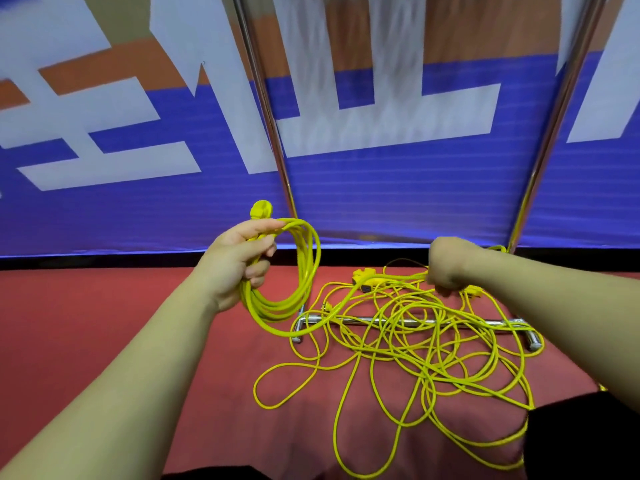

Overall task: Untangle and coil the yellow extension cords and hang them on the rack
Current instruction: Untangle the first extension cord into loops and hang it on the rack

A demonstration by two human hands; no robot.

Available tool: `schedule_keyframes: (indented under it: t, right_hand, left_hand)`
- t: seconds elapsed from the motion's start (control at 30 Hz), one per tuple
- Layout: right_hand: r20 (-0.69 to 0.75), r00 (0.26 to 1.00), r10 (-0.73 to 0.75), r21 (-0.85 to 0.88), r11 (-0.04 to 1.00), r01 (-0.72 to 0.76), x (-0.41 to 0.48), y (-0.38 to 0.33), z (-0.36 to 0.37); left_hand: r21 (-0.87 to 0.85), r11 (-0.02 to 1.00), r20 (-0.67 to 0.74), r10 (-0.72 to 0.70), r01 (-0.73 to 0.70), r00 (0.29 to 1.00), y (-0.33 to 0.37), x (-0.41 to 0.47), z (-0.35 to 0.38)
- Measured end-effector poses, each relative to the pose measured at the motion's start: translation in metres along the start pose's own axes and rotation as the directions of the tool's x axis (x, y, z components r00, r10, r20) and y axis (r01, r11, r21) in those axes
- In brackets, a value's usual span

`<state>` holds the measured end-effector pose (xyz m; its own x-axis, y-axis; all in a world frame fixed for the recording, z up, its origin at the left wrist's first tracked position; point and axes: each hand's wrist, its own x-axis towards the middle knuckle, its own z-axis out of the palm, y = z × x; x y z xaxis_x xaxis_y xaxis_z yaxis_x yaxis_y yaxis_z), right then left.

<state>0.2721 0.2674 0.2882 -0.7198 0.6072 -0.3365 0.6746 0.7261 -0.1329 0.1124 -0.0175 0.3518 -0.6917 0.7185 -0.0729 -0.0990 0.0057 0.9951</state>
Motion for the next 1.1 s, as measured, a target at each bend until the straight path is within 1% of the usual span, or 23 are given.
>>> schedule_keyframes:
  t: [0.1,0.17,0.23,0.27,0.3,0.33,0.4,0.43,0.47,0.5,0.57,0.6,0.67,0.73,0.83,0.87,0.9,1.0,1.03,1.1]
  right_hand:
    - [-0.093,0.985,0.145,0.176,0.976,-0.127,0.008,-0.009,0.000]
    - [-0.113,0.974,0.197,0.364,0.920,-0.144,0.012,-0.014,-0.002]
    - [-0.114,0.982,0.154,0.431,0.898,-0.090,0.025,-0.013,0.001]
    - [-0.113,0.982,0.152,0.533,0.843,-0.070,0.026,-0.013,0.001]
    - [-0.078,0.981,0.179,0.687,0.722,-0.077,0.028,-0.016,0.001]
    - [-0.027,0.984,0.174,0.792,0.604,-0.085,0.027,-0.020,-0.001]
    - [0.062,0.975,0.213,0.935,0.329,-0.132,0.025,-0.025,-0.006]
    - [0.072,0.976,0.206,0.962,0.245,-0.122,0.022,-0.028,-0.009]
    - [0.081,0.980,0.182,0.973,0.198,-0.117,0.019,-0.030,-0.013]
    - [0.079,0.985,0.155,0.979,0.173,-0.106,0.017,-0.032,-0.017]
    - [0.090,0.992,0.093,0.983,0.151,-0.103,0.009,-0.033,-0.025]
    - [0.099,0.993,0.059,0.980,0.168,-0.108,0.006,-0.033,-0.028]
    - [0.104,0.994,-0.028,0.967,0.238,-0.094,0.001,-0.030,-0.033]
    - [0.095,0.985,-0.145,0.955,0.294,-0.049,-0.004,-0.024,-0.038]
    - [0.073,0.944,-0.320,0.924,0.379,0.057,-0.010,-0.012,-0.044]
    - [0.086,0.926,-0.367,0.922,0.381,0.066,-0.010,-0.008,-0.045]
    - [0.116,0.904,-0.411,0.931,0.361,0.045,-0.009,-0.003,-0.046]
    - [0.256,0.802,-0.540,0.956,0.263,-0.129,-0.007,0.013,-0.047]
    - [0.278,0.766,-0.579,0.957,0.233,-0.172,-0.006,0.018,-0.048]
    - [0.280,0.722,-0.632,0.960,0.195,-0.201,-0.005,0.024,-0.048]
  left_hand:
    - [0.003,1.000,0.119,0.014,-0.014,0.993,0.008,-0.009,0.012]
    - [0.007,1.000,0.189,0.018,-0.020,0.982,0.011,-0.014,0.021]
    - [0.017,0.999,0.244,0.023,-0.028,0.969,0.011,-0.017,0.031]
    - [0.024,0.999,0.268,0.028,-0.036,0.963,0.010,-0.018,0.037]
    - [0.032,0.998,0.287,0.034,-0.046,0.957,0.008,-0.018,0.042]
    - [0.042,0.998,0.297,0.039,-0.054,0.954,0.006,-0.018,0.046]
    - [0.074,0.995,0.289,0.040,-0.064,0.957,0.001,-0.016,0.052]
    - [0.091,0.994,0.281,0.034,-0.062,0.959,-0.001,-0.015,0.053]
    - [0.104,0.993,0.278,0.025,-0.056,0.960,-0.005,-0.014,0.055]
    - [0.112,0.993,0.279,0.014,-0.047,0.960,-0.008,-0.013,0.056]
    - [0.119,0.993,0.265,-0.008,-0.025,0.964,-0.013,-0.011,0.059]
    - [0.110,0.994,0.248,-0.015,-0.013,0.969,-0.014,-0.010,0.062]
    - [0.075,0.997,0.198,-0.035,0.020,0.980,-0.015,-0.007,0.067]
    - [0.038,0.998,0.128,-0.054,0.049,0.990,-0.016,-0.004,0.069]
    - [0.037,0.998,0.035,-0.058,0.056,0.998,-0.018,0.002,0.070]
    - [0.050,0.997,0.014,-0.057,0.056,0.998,-0.020,0.003,0.068]
    - [0.069,0.996,-0.007,-0.058,0.058,0.998,-0.022,0.005,0.066]
    - [0.100,0.992,-0.097,-0.068,0.077,0.993,-0.028,0.011,0.054]
    - [0.101,0.991,-0.127,-0.072,0.086,0.989,-0.030,0.013,0.049]
    - [0.112,0.988,-0.178,-0.086,0.107,0.980,-0.036,0.016,0.039]
